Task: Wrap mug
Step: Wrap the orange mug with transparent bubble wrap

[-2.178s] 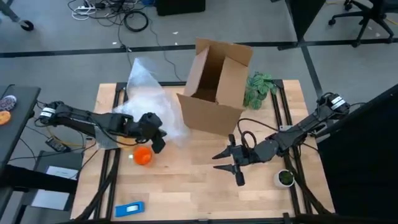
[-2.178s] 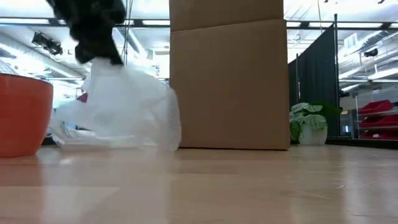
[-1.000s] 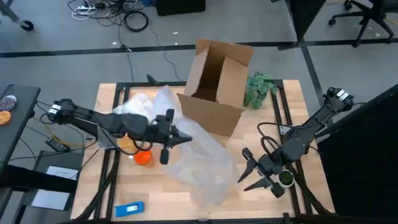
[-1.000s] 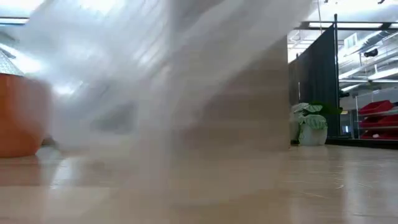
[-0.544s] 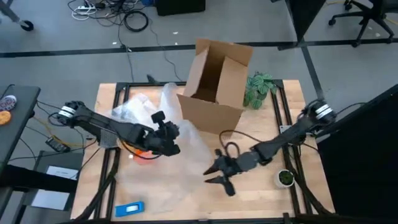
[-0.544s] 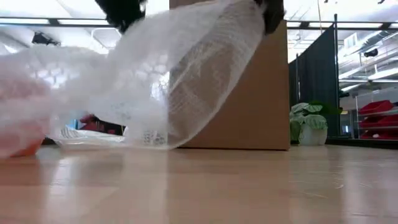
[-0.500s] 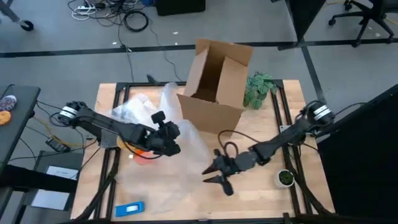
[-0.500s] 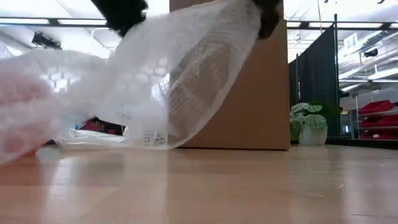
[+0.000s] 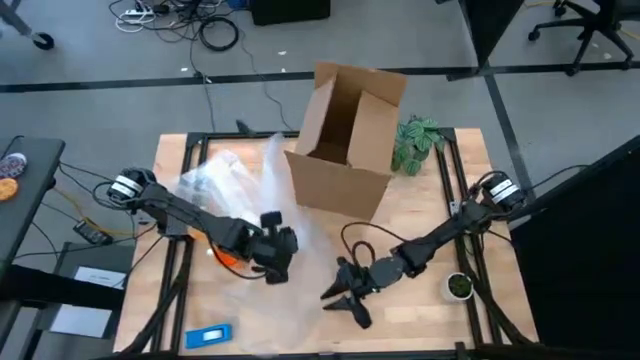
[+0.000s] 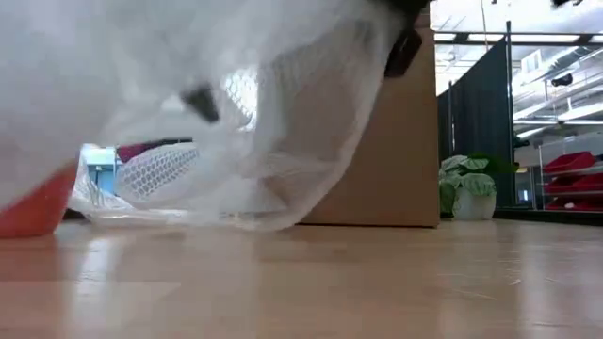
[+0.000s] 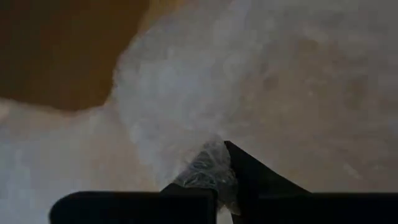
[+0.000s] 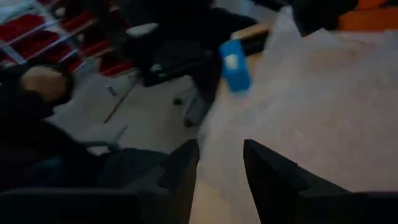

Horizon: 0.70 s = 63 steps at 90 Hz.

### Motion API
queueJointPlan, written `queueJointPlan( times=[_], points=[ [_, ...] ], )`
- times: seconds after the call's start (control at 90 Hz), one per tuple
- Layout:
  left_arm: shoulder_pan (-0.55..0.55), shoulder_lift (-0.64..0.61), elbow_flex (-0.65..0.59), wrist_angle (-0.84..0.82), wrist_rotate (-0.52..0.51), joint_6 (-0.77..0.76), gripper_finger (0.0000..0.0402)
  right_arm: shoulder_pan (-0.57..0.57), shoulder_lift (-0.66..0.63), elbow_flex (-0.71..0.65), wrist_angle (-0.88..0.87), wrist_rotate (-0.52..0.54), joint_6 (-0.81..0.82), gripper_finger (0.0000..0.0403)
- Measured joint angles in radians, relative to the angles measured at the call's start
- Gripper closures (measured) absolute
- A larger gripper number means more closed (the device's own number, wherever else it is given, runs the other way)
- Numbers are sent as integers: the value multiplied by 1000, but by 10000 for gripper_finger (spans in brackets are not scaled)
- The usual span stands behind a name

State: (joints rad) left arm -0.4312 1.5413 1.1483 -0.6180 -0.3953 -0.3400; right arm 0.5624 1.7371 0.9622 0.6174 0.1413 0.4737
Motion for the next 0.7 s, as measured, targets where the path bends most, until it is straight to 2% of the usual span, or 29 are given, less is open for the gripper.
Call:
queueJointPlan(
  times=[0.122,0.367,0.544,0.622,0.7],
  points=[
    [-41,-1,63,90,29,103,401,63,-75,20,4,4,-82,291],
    [-146,-3,221,190,69,253,402,201,-225,42,5,119,-304,291],
    [-233,-3,302,249,159,330,401,254,-256,44,-2,356,-395,291],
    [-274,-3,312,296,198,363,402,239,-237,44,-17,443,-397,291],
    [-307,-3,313,337,233,385,402,200,-205,44,-13,487,-389,291]
  ],
)
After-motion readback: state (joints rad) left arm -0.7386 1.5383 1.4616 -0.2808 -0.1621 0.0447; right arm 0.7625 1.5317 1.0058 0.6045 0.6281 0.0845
